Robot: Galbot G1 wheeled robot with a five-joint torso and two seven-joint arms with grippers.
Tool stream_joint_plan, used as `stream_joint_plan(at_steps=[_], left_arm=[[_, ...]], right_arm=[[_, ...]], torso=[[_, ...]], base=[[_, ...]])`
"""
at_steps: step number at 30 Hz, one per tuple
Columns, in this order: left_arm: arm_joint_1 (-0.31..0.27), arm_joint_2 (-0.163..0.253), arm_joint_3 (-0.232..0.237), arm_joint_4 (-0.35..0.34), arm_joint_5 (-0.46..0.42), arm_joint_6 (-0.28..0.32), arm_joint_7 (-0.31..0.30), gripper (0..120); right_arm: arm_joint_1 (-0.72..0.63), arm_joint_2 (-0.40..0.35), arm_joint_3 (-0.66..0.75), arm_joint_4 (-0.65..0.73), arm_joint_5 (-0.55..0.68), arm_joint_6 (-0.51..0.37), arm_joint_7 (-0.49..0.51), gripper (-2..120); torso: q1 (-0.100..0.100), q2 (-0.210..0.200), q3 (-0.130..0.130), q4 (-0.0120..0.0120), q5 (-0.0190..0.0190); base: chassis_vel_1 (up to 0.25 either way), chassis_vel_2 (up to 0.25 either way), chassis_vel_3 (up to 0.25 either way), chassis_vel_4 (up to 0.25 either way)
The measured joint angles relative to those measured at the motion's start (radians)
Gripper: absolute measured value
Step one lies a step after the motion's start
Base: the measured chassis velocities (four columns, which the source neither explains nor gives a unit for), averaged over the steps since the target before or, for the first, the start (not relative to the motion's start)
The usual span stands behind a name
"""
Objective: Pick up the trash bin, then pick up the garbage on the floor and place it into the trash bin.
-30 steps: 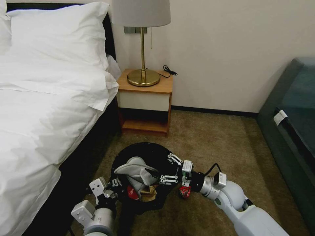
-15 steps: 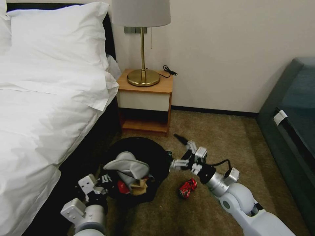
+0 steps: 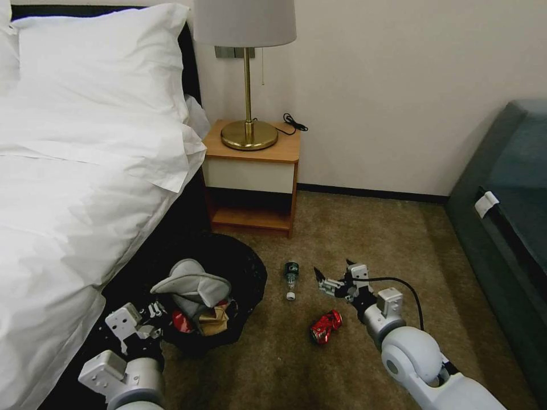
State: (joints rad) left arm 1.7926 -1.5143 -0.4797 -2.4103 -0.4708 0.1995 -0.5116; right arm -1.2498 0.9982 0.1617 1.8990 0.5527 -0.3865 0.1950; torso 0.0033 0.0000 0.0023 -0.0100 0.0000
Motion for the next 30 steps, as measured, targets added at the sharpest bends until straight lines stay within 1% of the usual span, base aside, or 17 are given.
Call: stream_joint_plan(at_steps=[1, 2, 4, 5, 6, 7, 8, 9, 12, 14, 17, 18, 21, 23, 26, 30], left_arm=[[0.000, 0.000, 0.000, -0.001, 0.000, 0.000, 0.000, 4], [0.000, 0.000, 0.000, -0.001, 0.000, 0.000, 0.000, 4], [-0.002, 0.000, 0.000, 0.000, 0.000, 0.000, 0.000, 4], [-0.002, 0.000, 0.000, 0.000, 0.000, 0.000, 0.000, 4], [-0.003, 0.000, 0.001, 0.002, 0.000, 0.000, 0.000, 4], [-0.004, 0.000, 0.001, 0.003, -0.001, 0.000, 0.000, 4], [-0.004, 0.000, 0.001, 0.003, -0.001, 0.000, 0.000, 4], [-0.006, 0.000, 0.002, 0.005, -0.001, 0.000, 0.000, 4], [-0.007, 0.000, 0.002, 0.005, -0.002, 0.000, 0.000, 4], [-0.007, 0.001, 0.002, 0.006, -0.003, 0.000, 0.000, 4], [-0.008, 0.001, 0.002, 0.006, -0.003, 0.000, 0.000, 4], [-0.009, 0.001, 0.002, 0.007, -0.003, 0.000, 0.000, 4], [-0.011, 0.000, 0.005, 0.009, -0.003, 0.000, 0.000, 4], [-0.015, -0.001, 0.007, 0.014, -0.003, 0.001, 0.000, 4], [-0.018, -0.001, 0.008, 0.019, -0.003, 0.001, 0.001, 4], [-0.026, -0.001, 0.010, 0.029, -0.004, 0.001, 0.003, 4]], right_arm=[[0.015, 0.009, -0.015, -0.020, 0.021, -0.061, 0.016, 100], [0.015, 0.009, -0.015, -0.020, 0.021, -0.061, 0.016, 100], [0.038, 0.029, -0.038, -0.056, 0.035, -0.137, 0.025, 100], [0.038, 0.029, -0.038, -0.056, 0.035, -0.137, 0.025, 100], [0.053, 0.044, -0.052, -0.084, 0.029, -0.181, 0.022, 100], [0.061, 0.052, -0.058, -0.101, 0.020, -0.201, 0.015, 100], [0.061, 0.052, -0.058, -0.101, 0.020, -0.201, 0.015, 100], [0.080, 0.072, -0.072, -0.148, -0.010, -0.239, -0.012, 100], [0.094, 0.086, -0.076, -0.180, -0.038, -0.249, -0.038, 100], [0.125, 0.124, -0.082, -0.262, -0.104, -0.261, -0.105, 100], [0.135, 0.138, -0.082, -0.288, -0.129, -0.263, -0.126, 100], [0.145, 0.156, -0.082, -0.320, -0.164, -0.265, -0.148, 100], [0.156, 0.175, -0.081, -0.353, -0.197, -0.266, -0.163, 100], [0.170, 0.198, -0.071, -0.399, -0.252, -0.269, -0.185, 100], [0.177, 0.203, -0.058, -0.419, -0.285, -0.269, -0.202, 100], [0.181, 0.193, -0.038, -0.434, -0.293, -0.266, -0.207, 100]], torso=[[0.000, 0.000, 0.000, 0.0000, -0.0001], [0.000, 0.000, 0.000, 0.0000, -0.0001], [0.000, 0.000, 0.000, 0.0001, 0.0000], [0.000, 0.000, 0.000, 0.0001, 0.0000], [0.000, 0.000, 0.000, 0.0001, 0.0000], [0.000, 0.000, 0.000, 0.0000, -0.0002], [0.000, 0.000, 0.000, 0.0000, -0.0002], [0.000, 0.000, 0.000, 0.0001, 0.0003], [0.000, 0.000, 0.000, 0.0000, -0.0002], [0.000, 0.000, 0.000, 0.0000, 0.0001], [0.000, 0.000, 0.000, 0.0001, -0.0001], [0.000, 0.000, 0.000, 0.0001, 0.0000], [0.000, 0.000, 0.000, 0.0000, -0.0001], [0.000, 0.000, 0.000, 0.0001, -0.0001], [0.000, 0.000, 0.000, 0.0001, 0.0000], [0.000, 0.000, 0.000, 0.0001, 0.0000]], base=[[0.000, 0.000, 0.000, 0.000], [0.000, 0.000, 0.000, 0.000], [0.000, 0.000, 0.000, 0.000], [0.000, 0.000, 0.000, 0.000], [0.000, 0.000, 0.000, 0.000], [0.000, 0.000, 0.000, 0.000], [0.000, 0.000, 0.000, 0.000], [0.000, 0.000, 0.000, 0.000], [0.000, 0.000, 0.000, 0.000], [0.000, 0.000, 0.000, 0.000], [0.000, 0.000, 0.000, 0.000], [0.000, 0.000, 0.000, 0.000], [0.000, 0.000, 0.000, 0.000], [0.000, 0.000, 0.000, 0.000], [0.000, 0.000, 0.000, 0.000], [0.000, 0.000, 0.000, 0.000]])
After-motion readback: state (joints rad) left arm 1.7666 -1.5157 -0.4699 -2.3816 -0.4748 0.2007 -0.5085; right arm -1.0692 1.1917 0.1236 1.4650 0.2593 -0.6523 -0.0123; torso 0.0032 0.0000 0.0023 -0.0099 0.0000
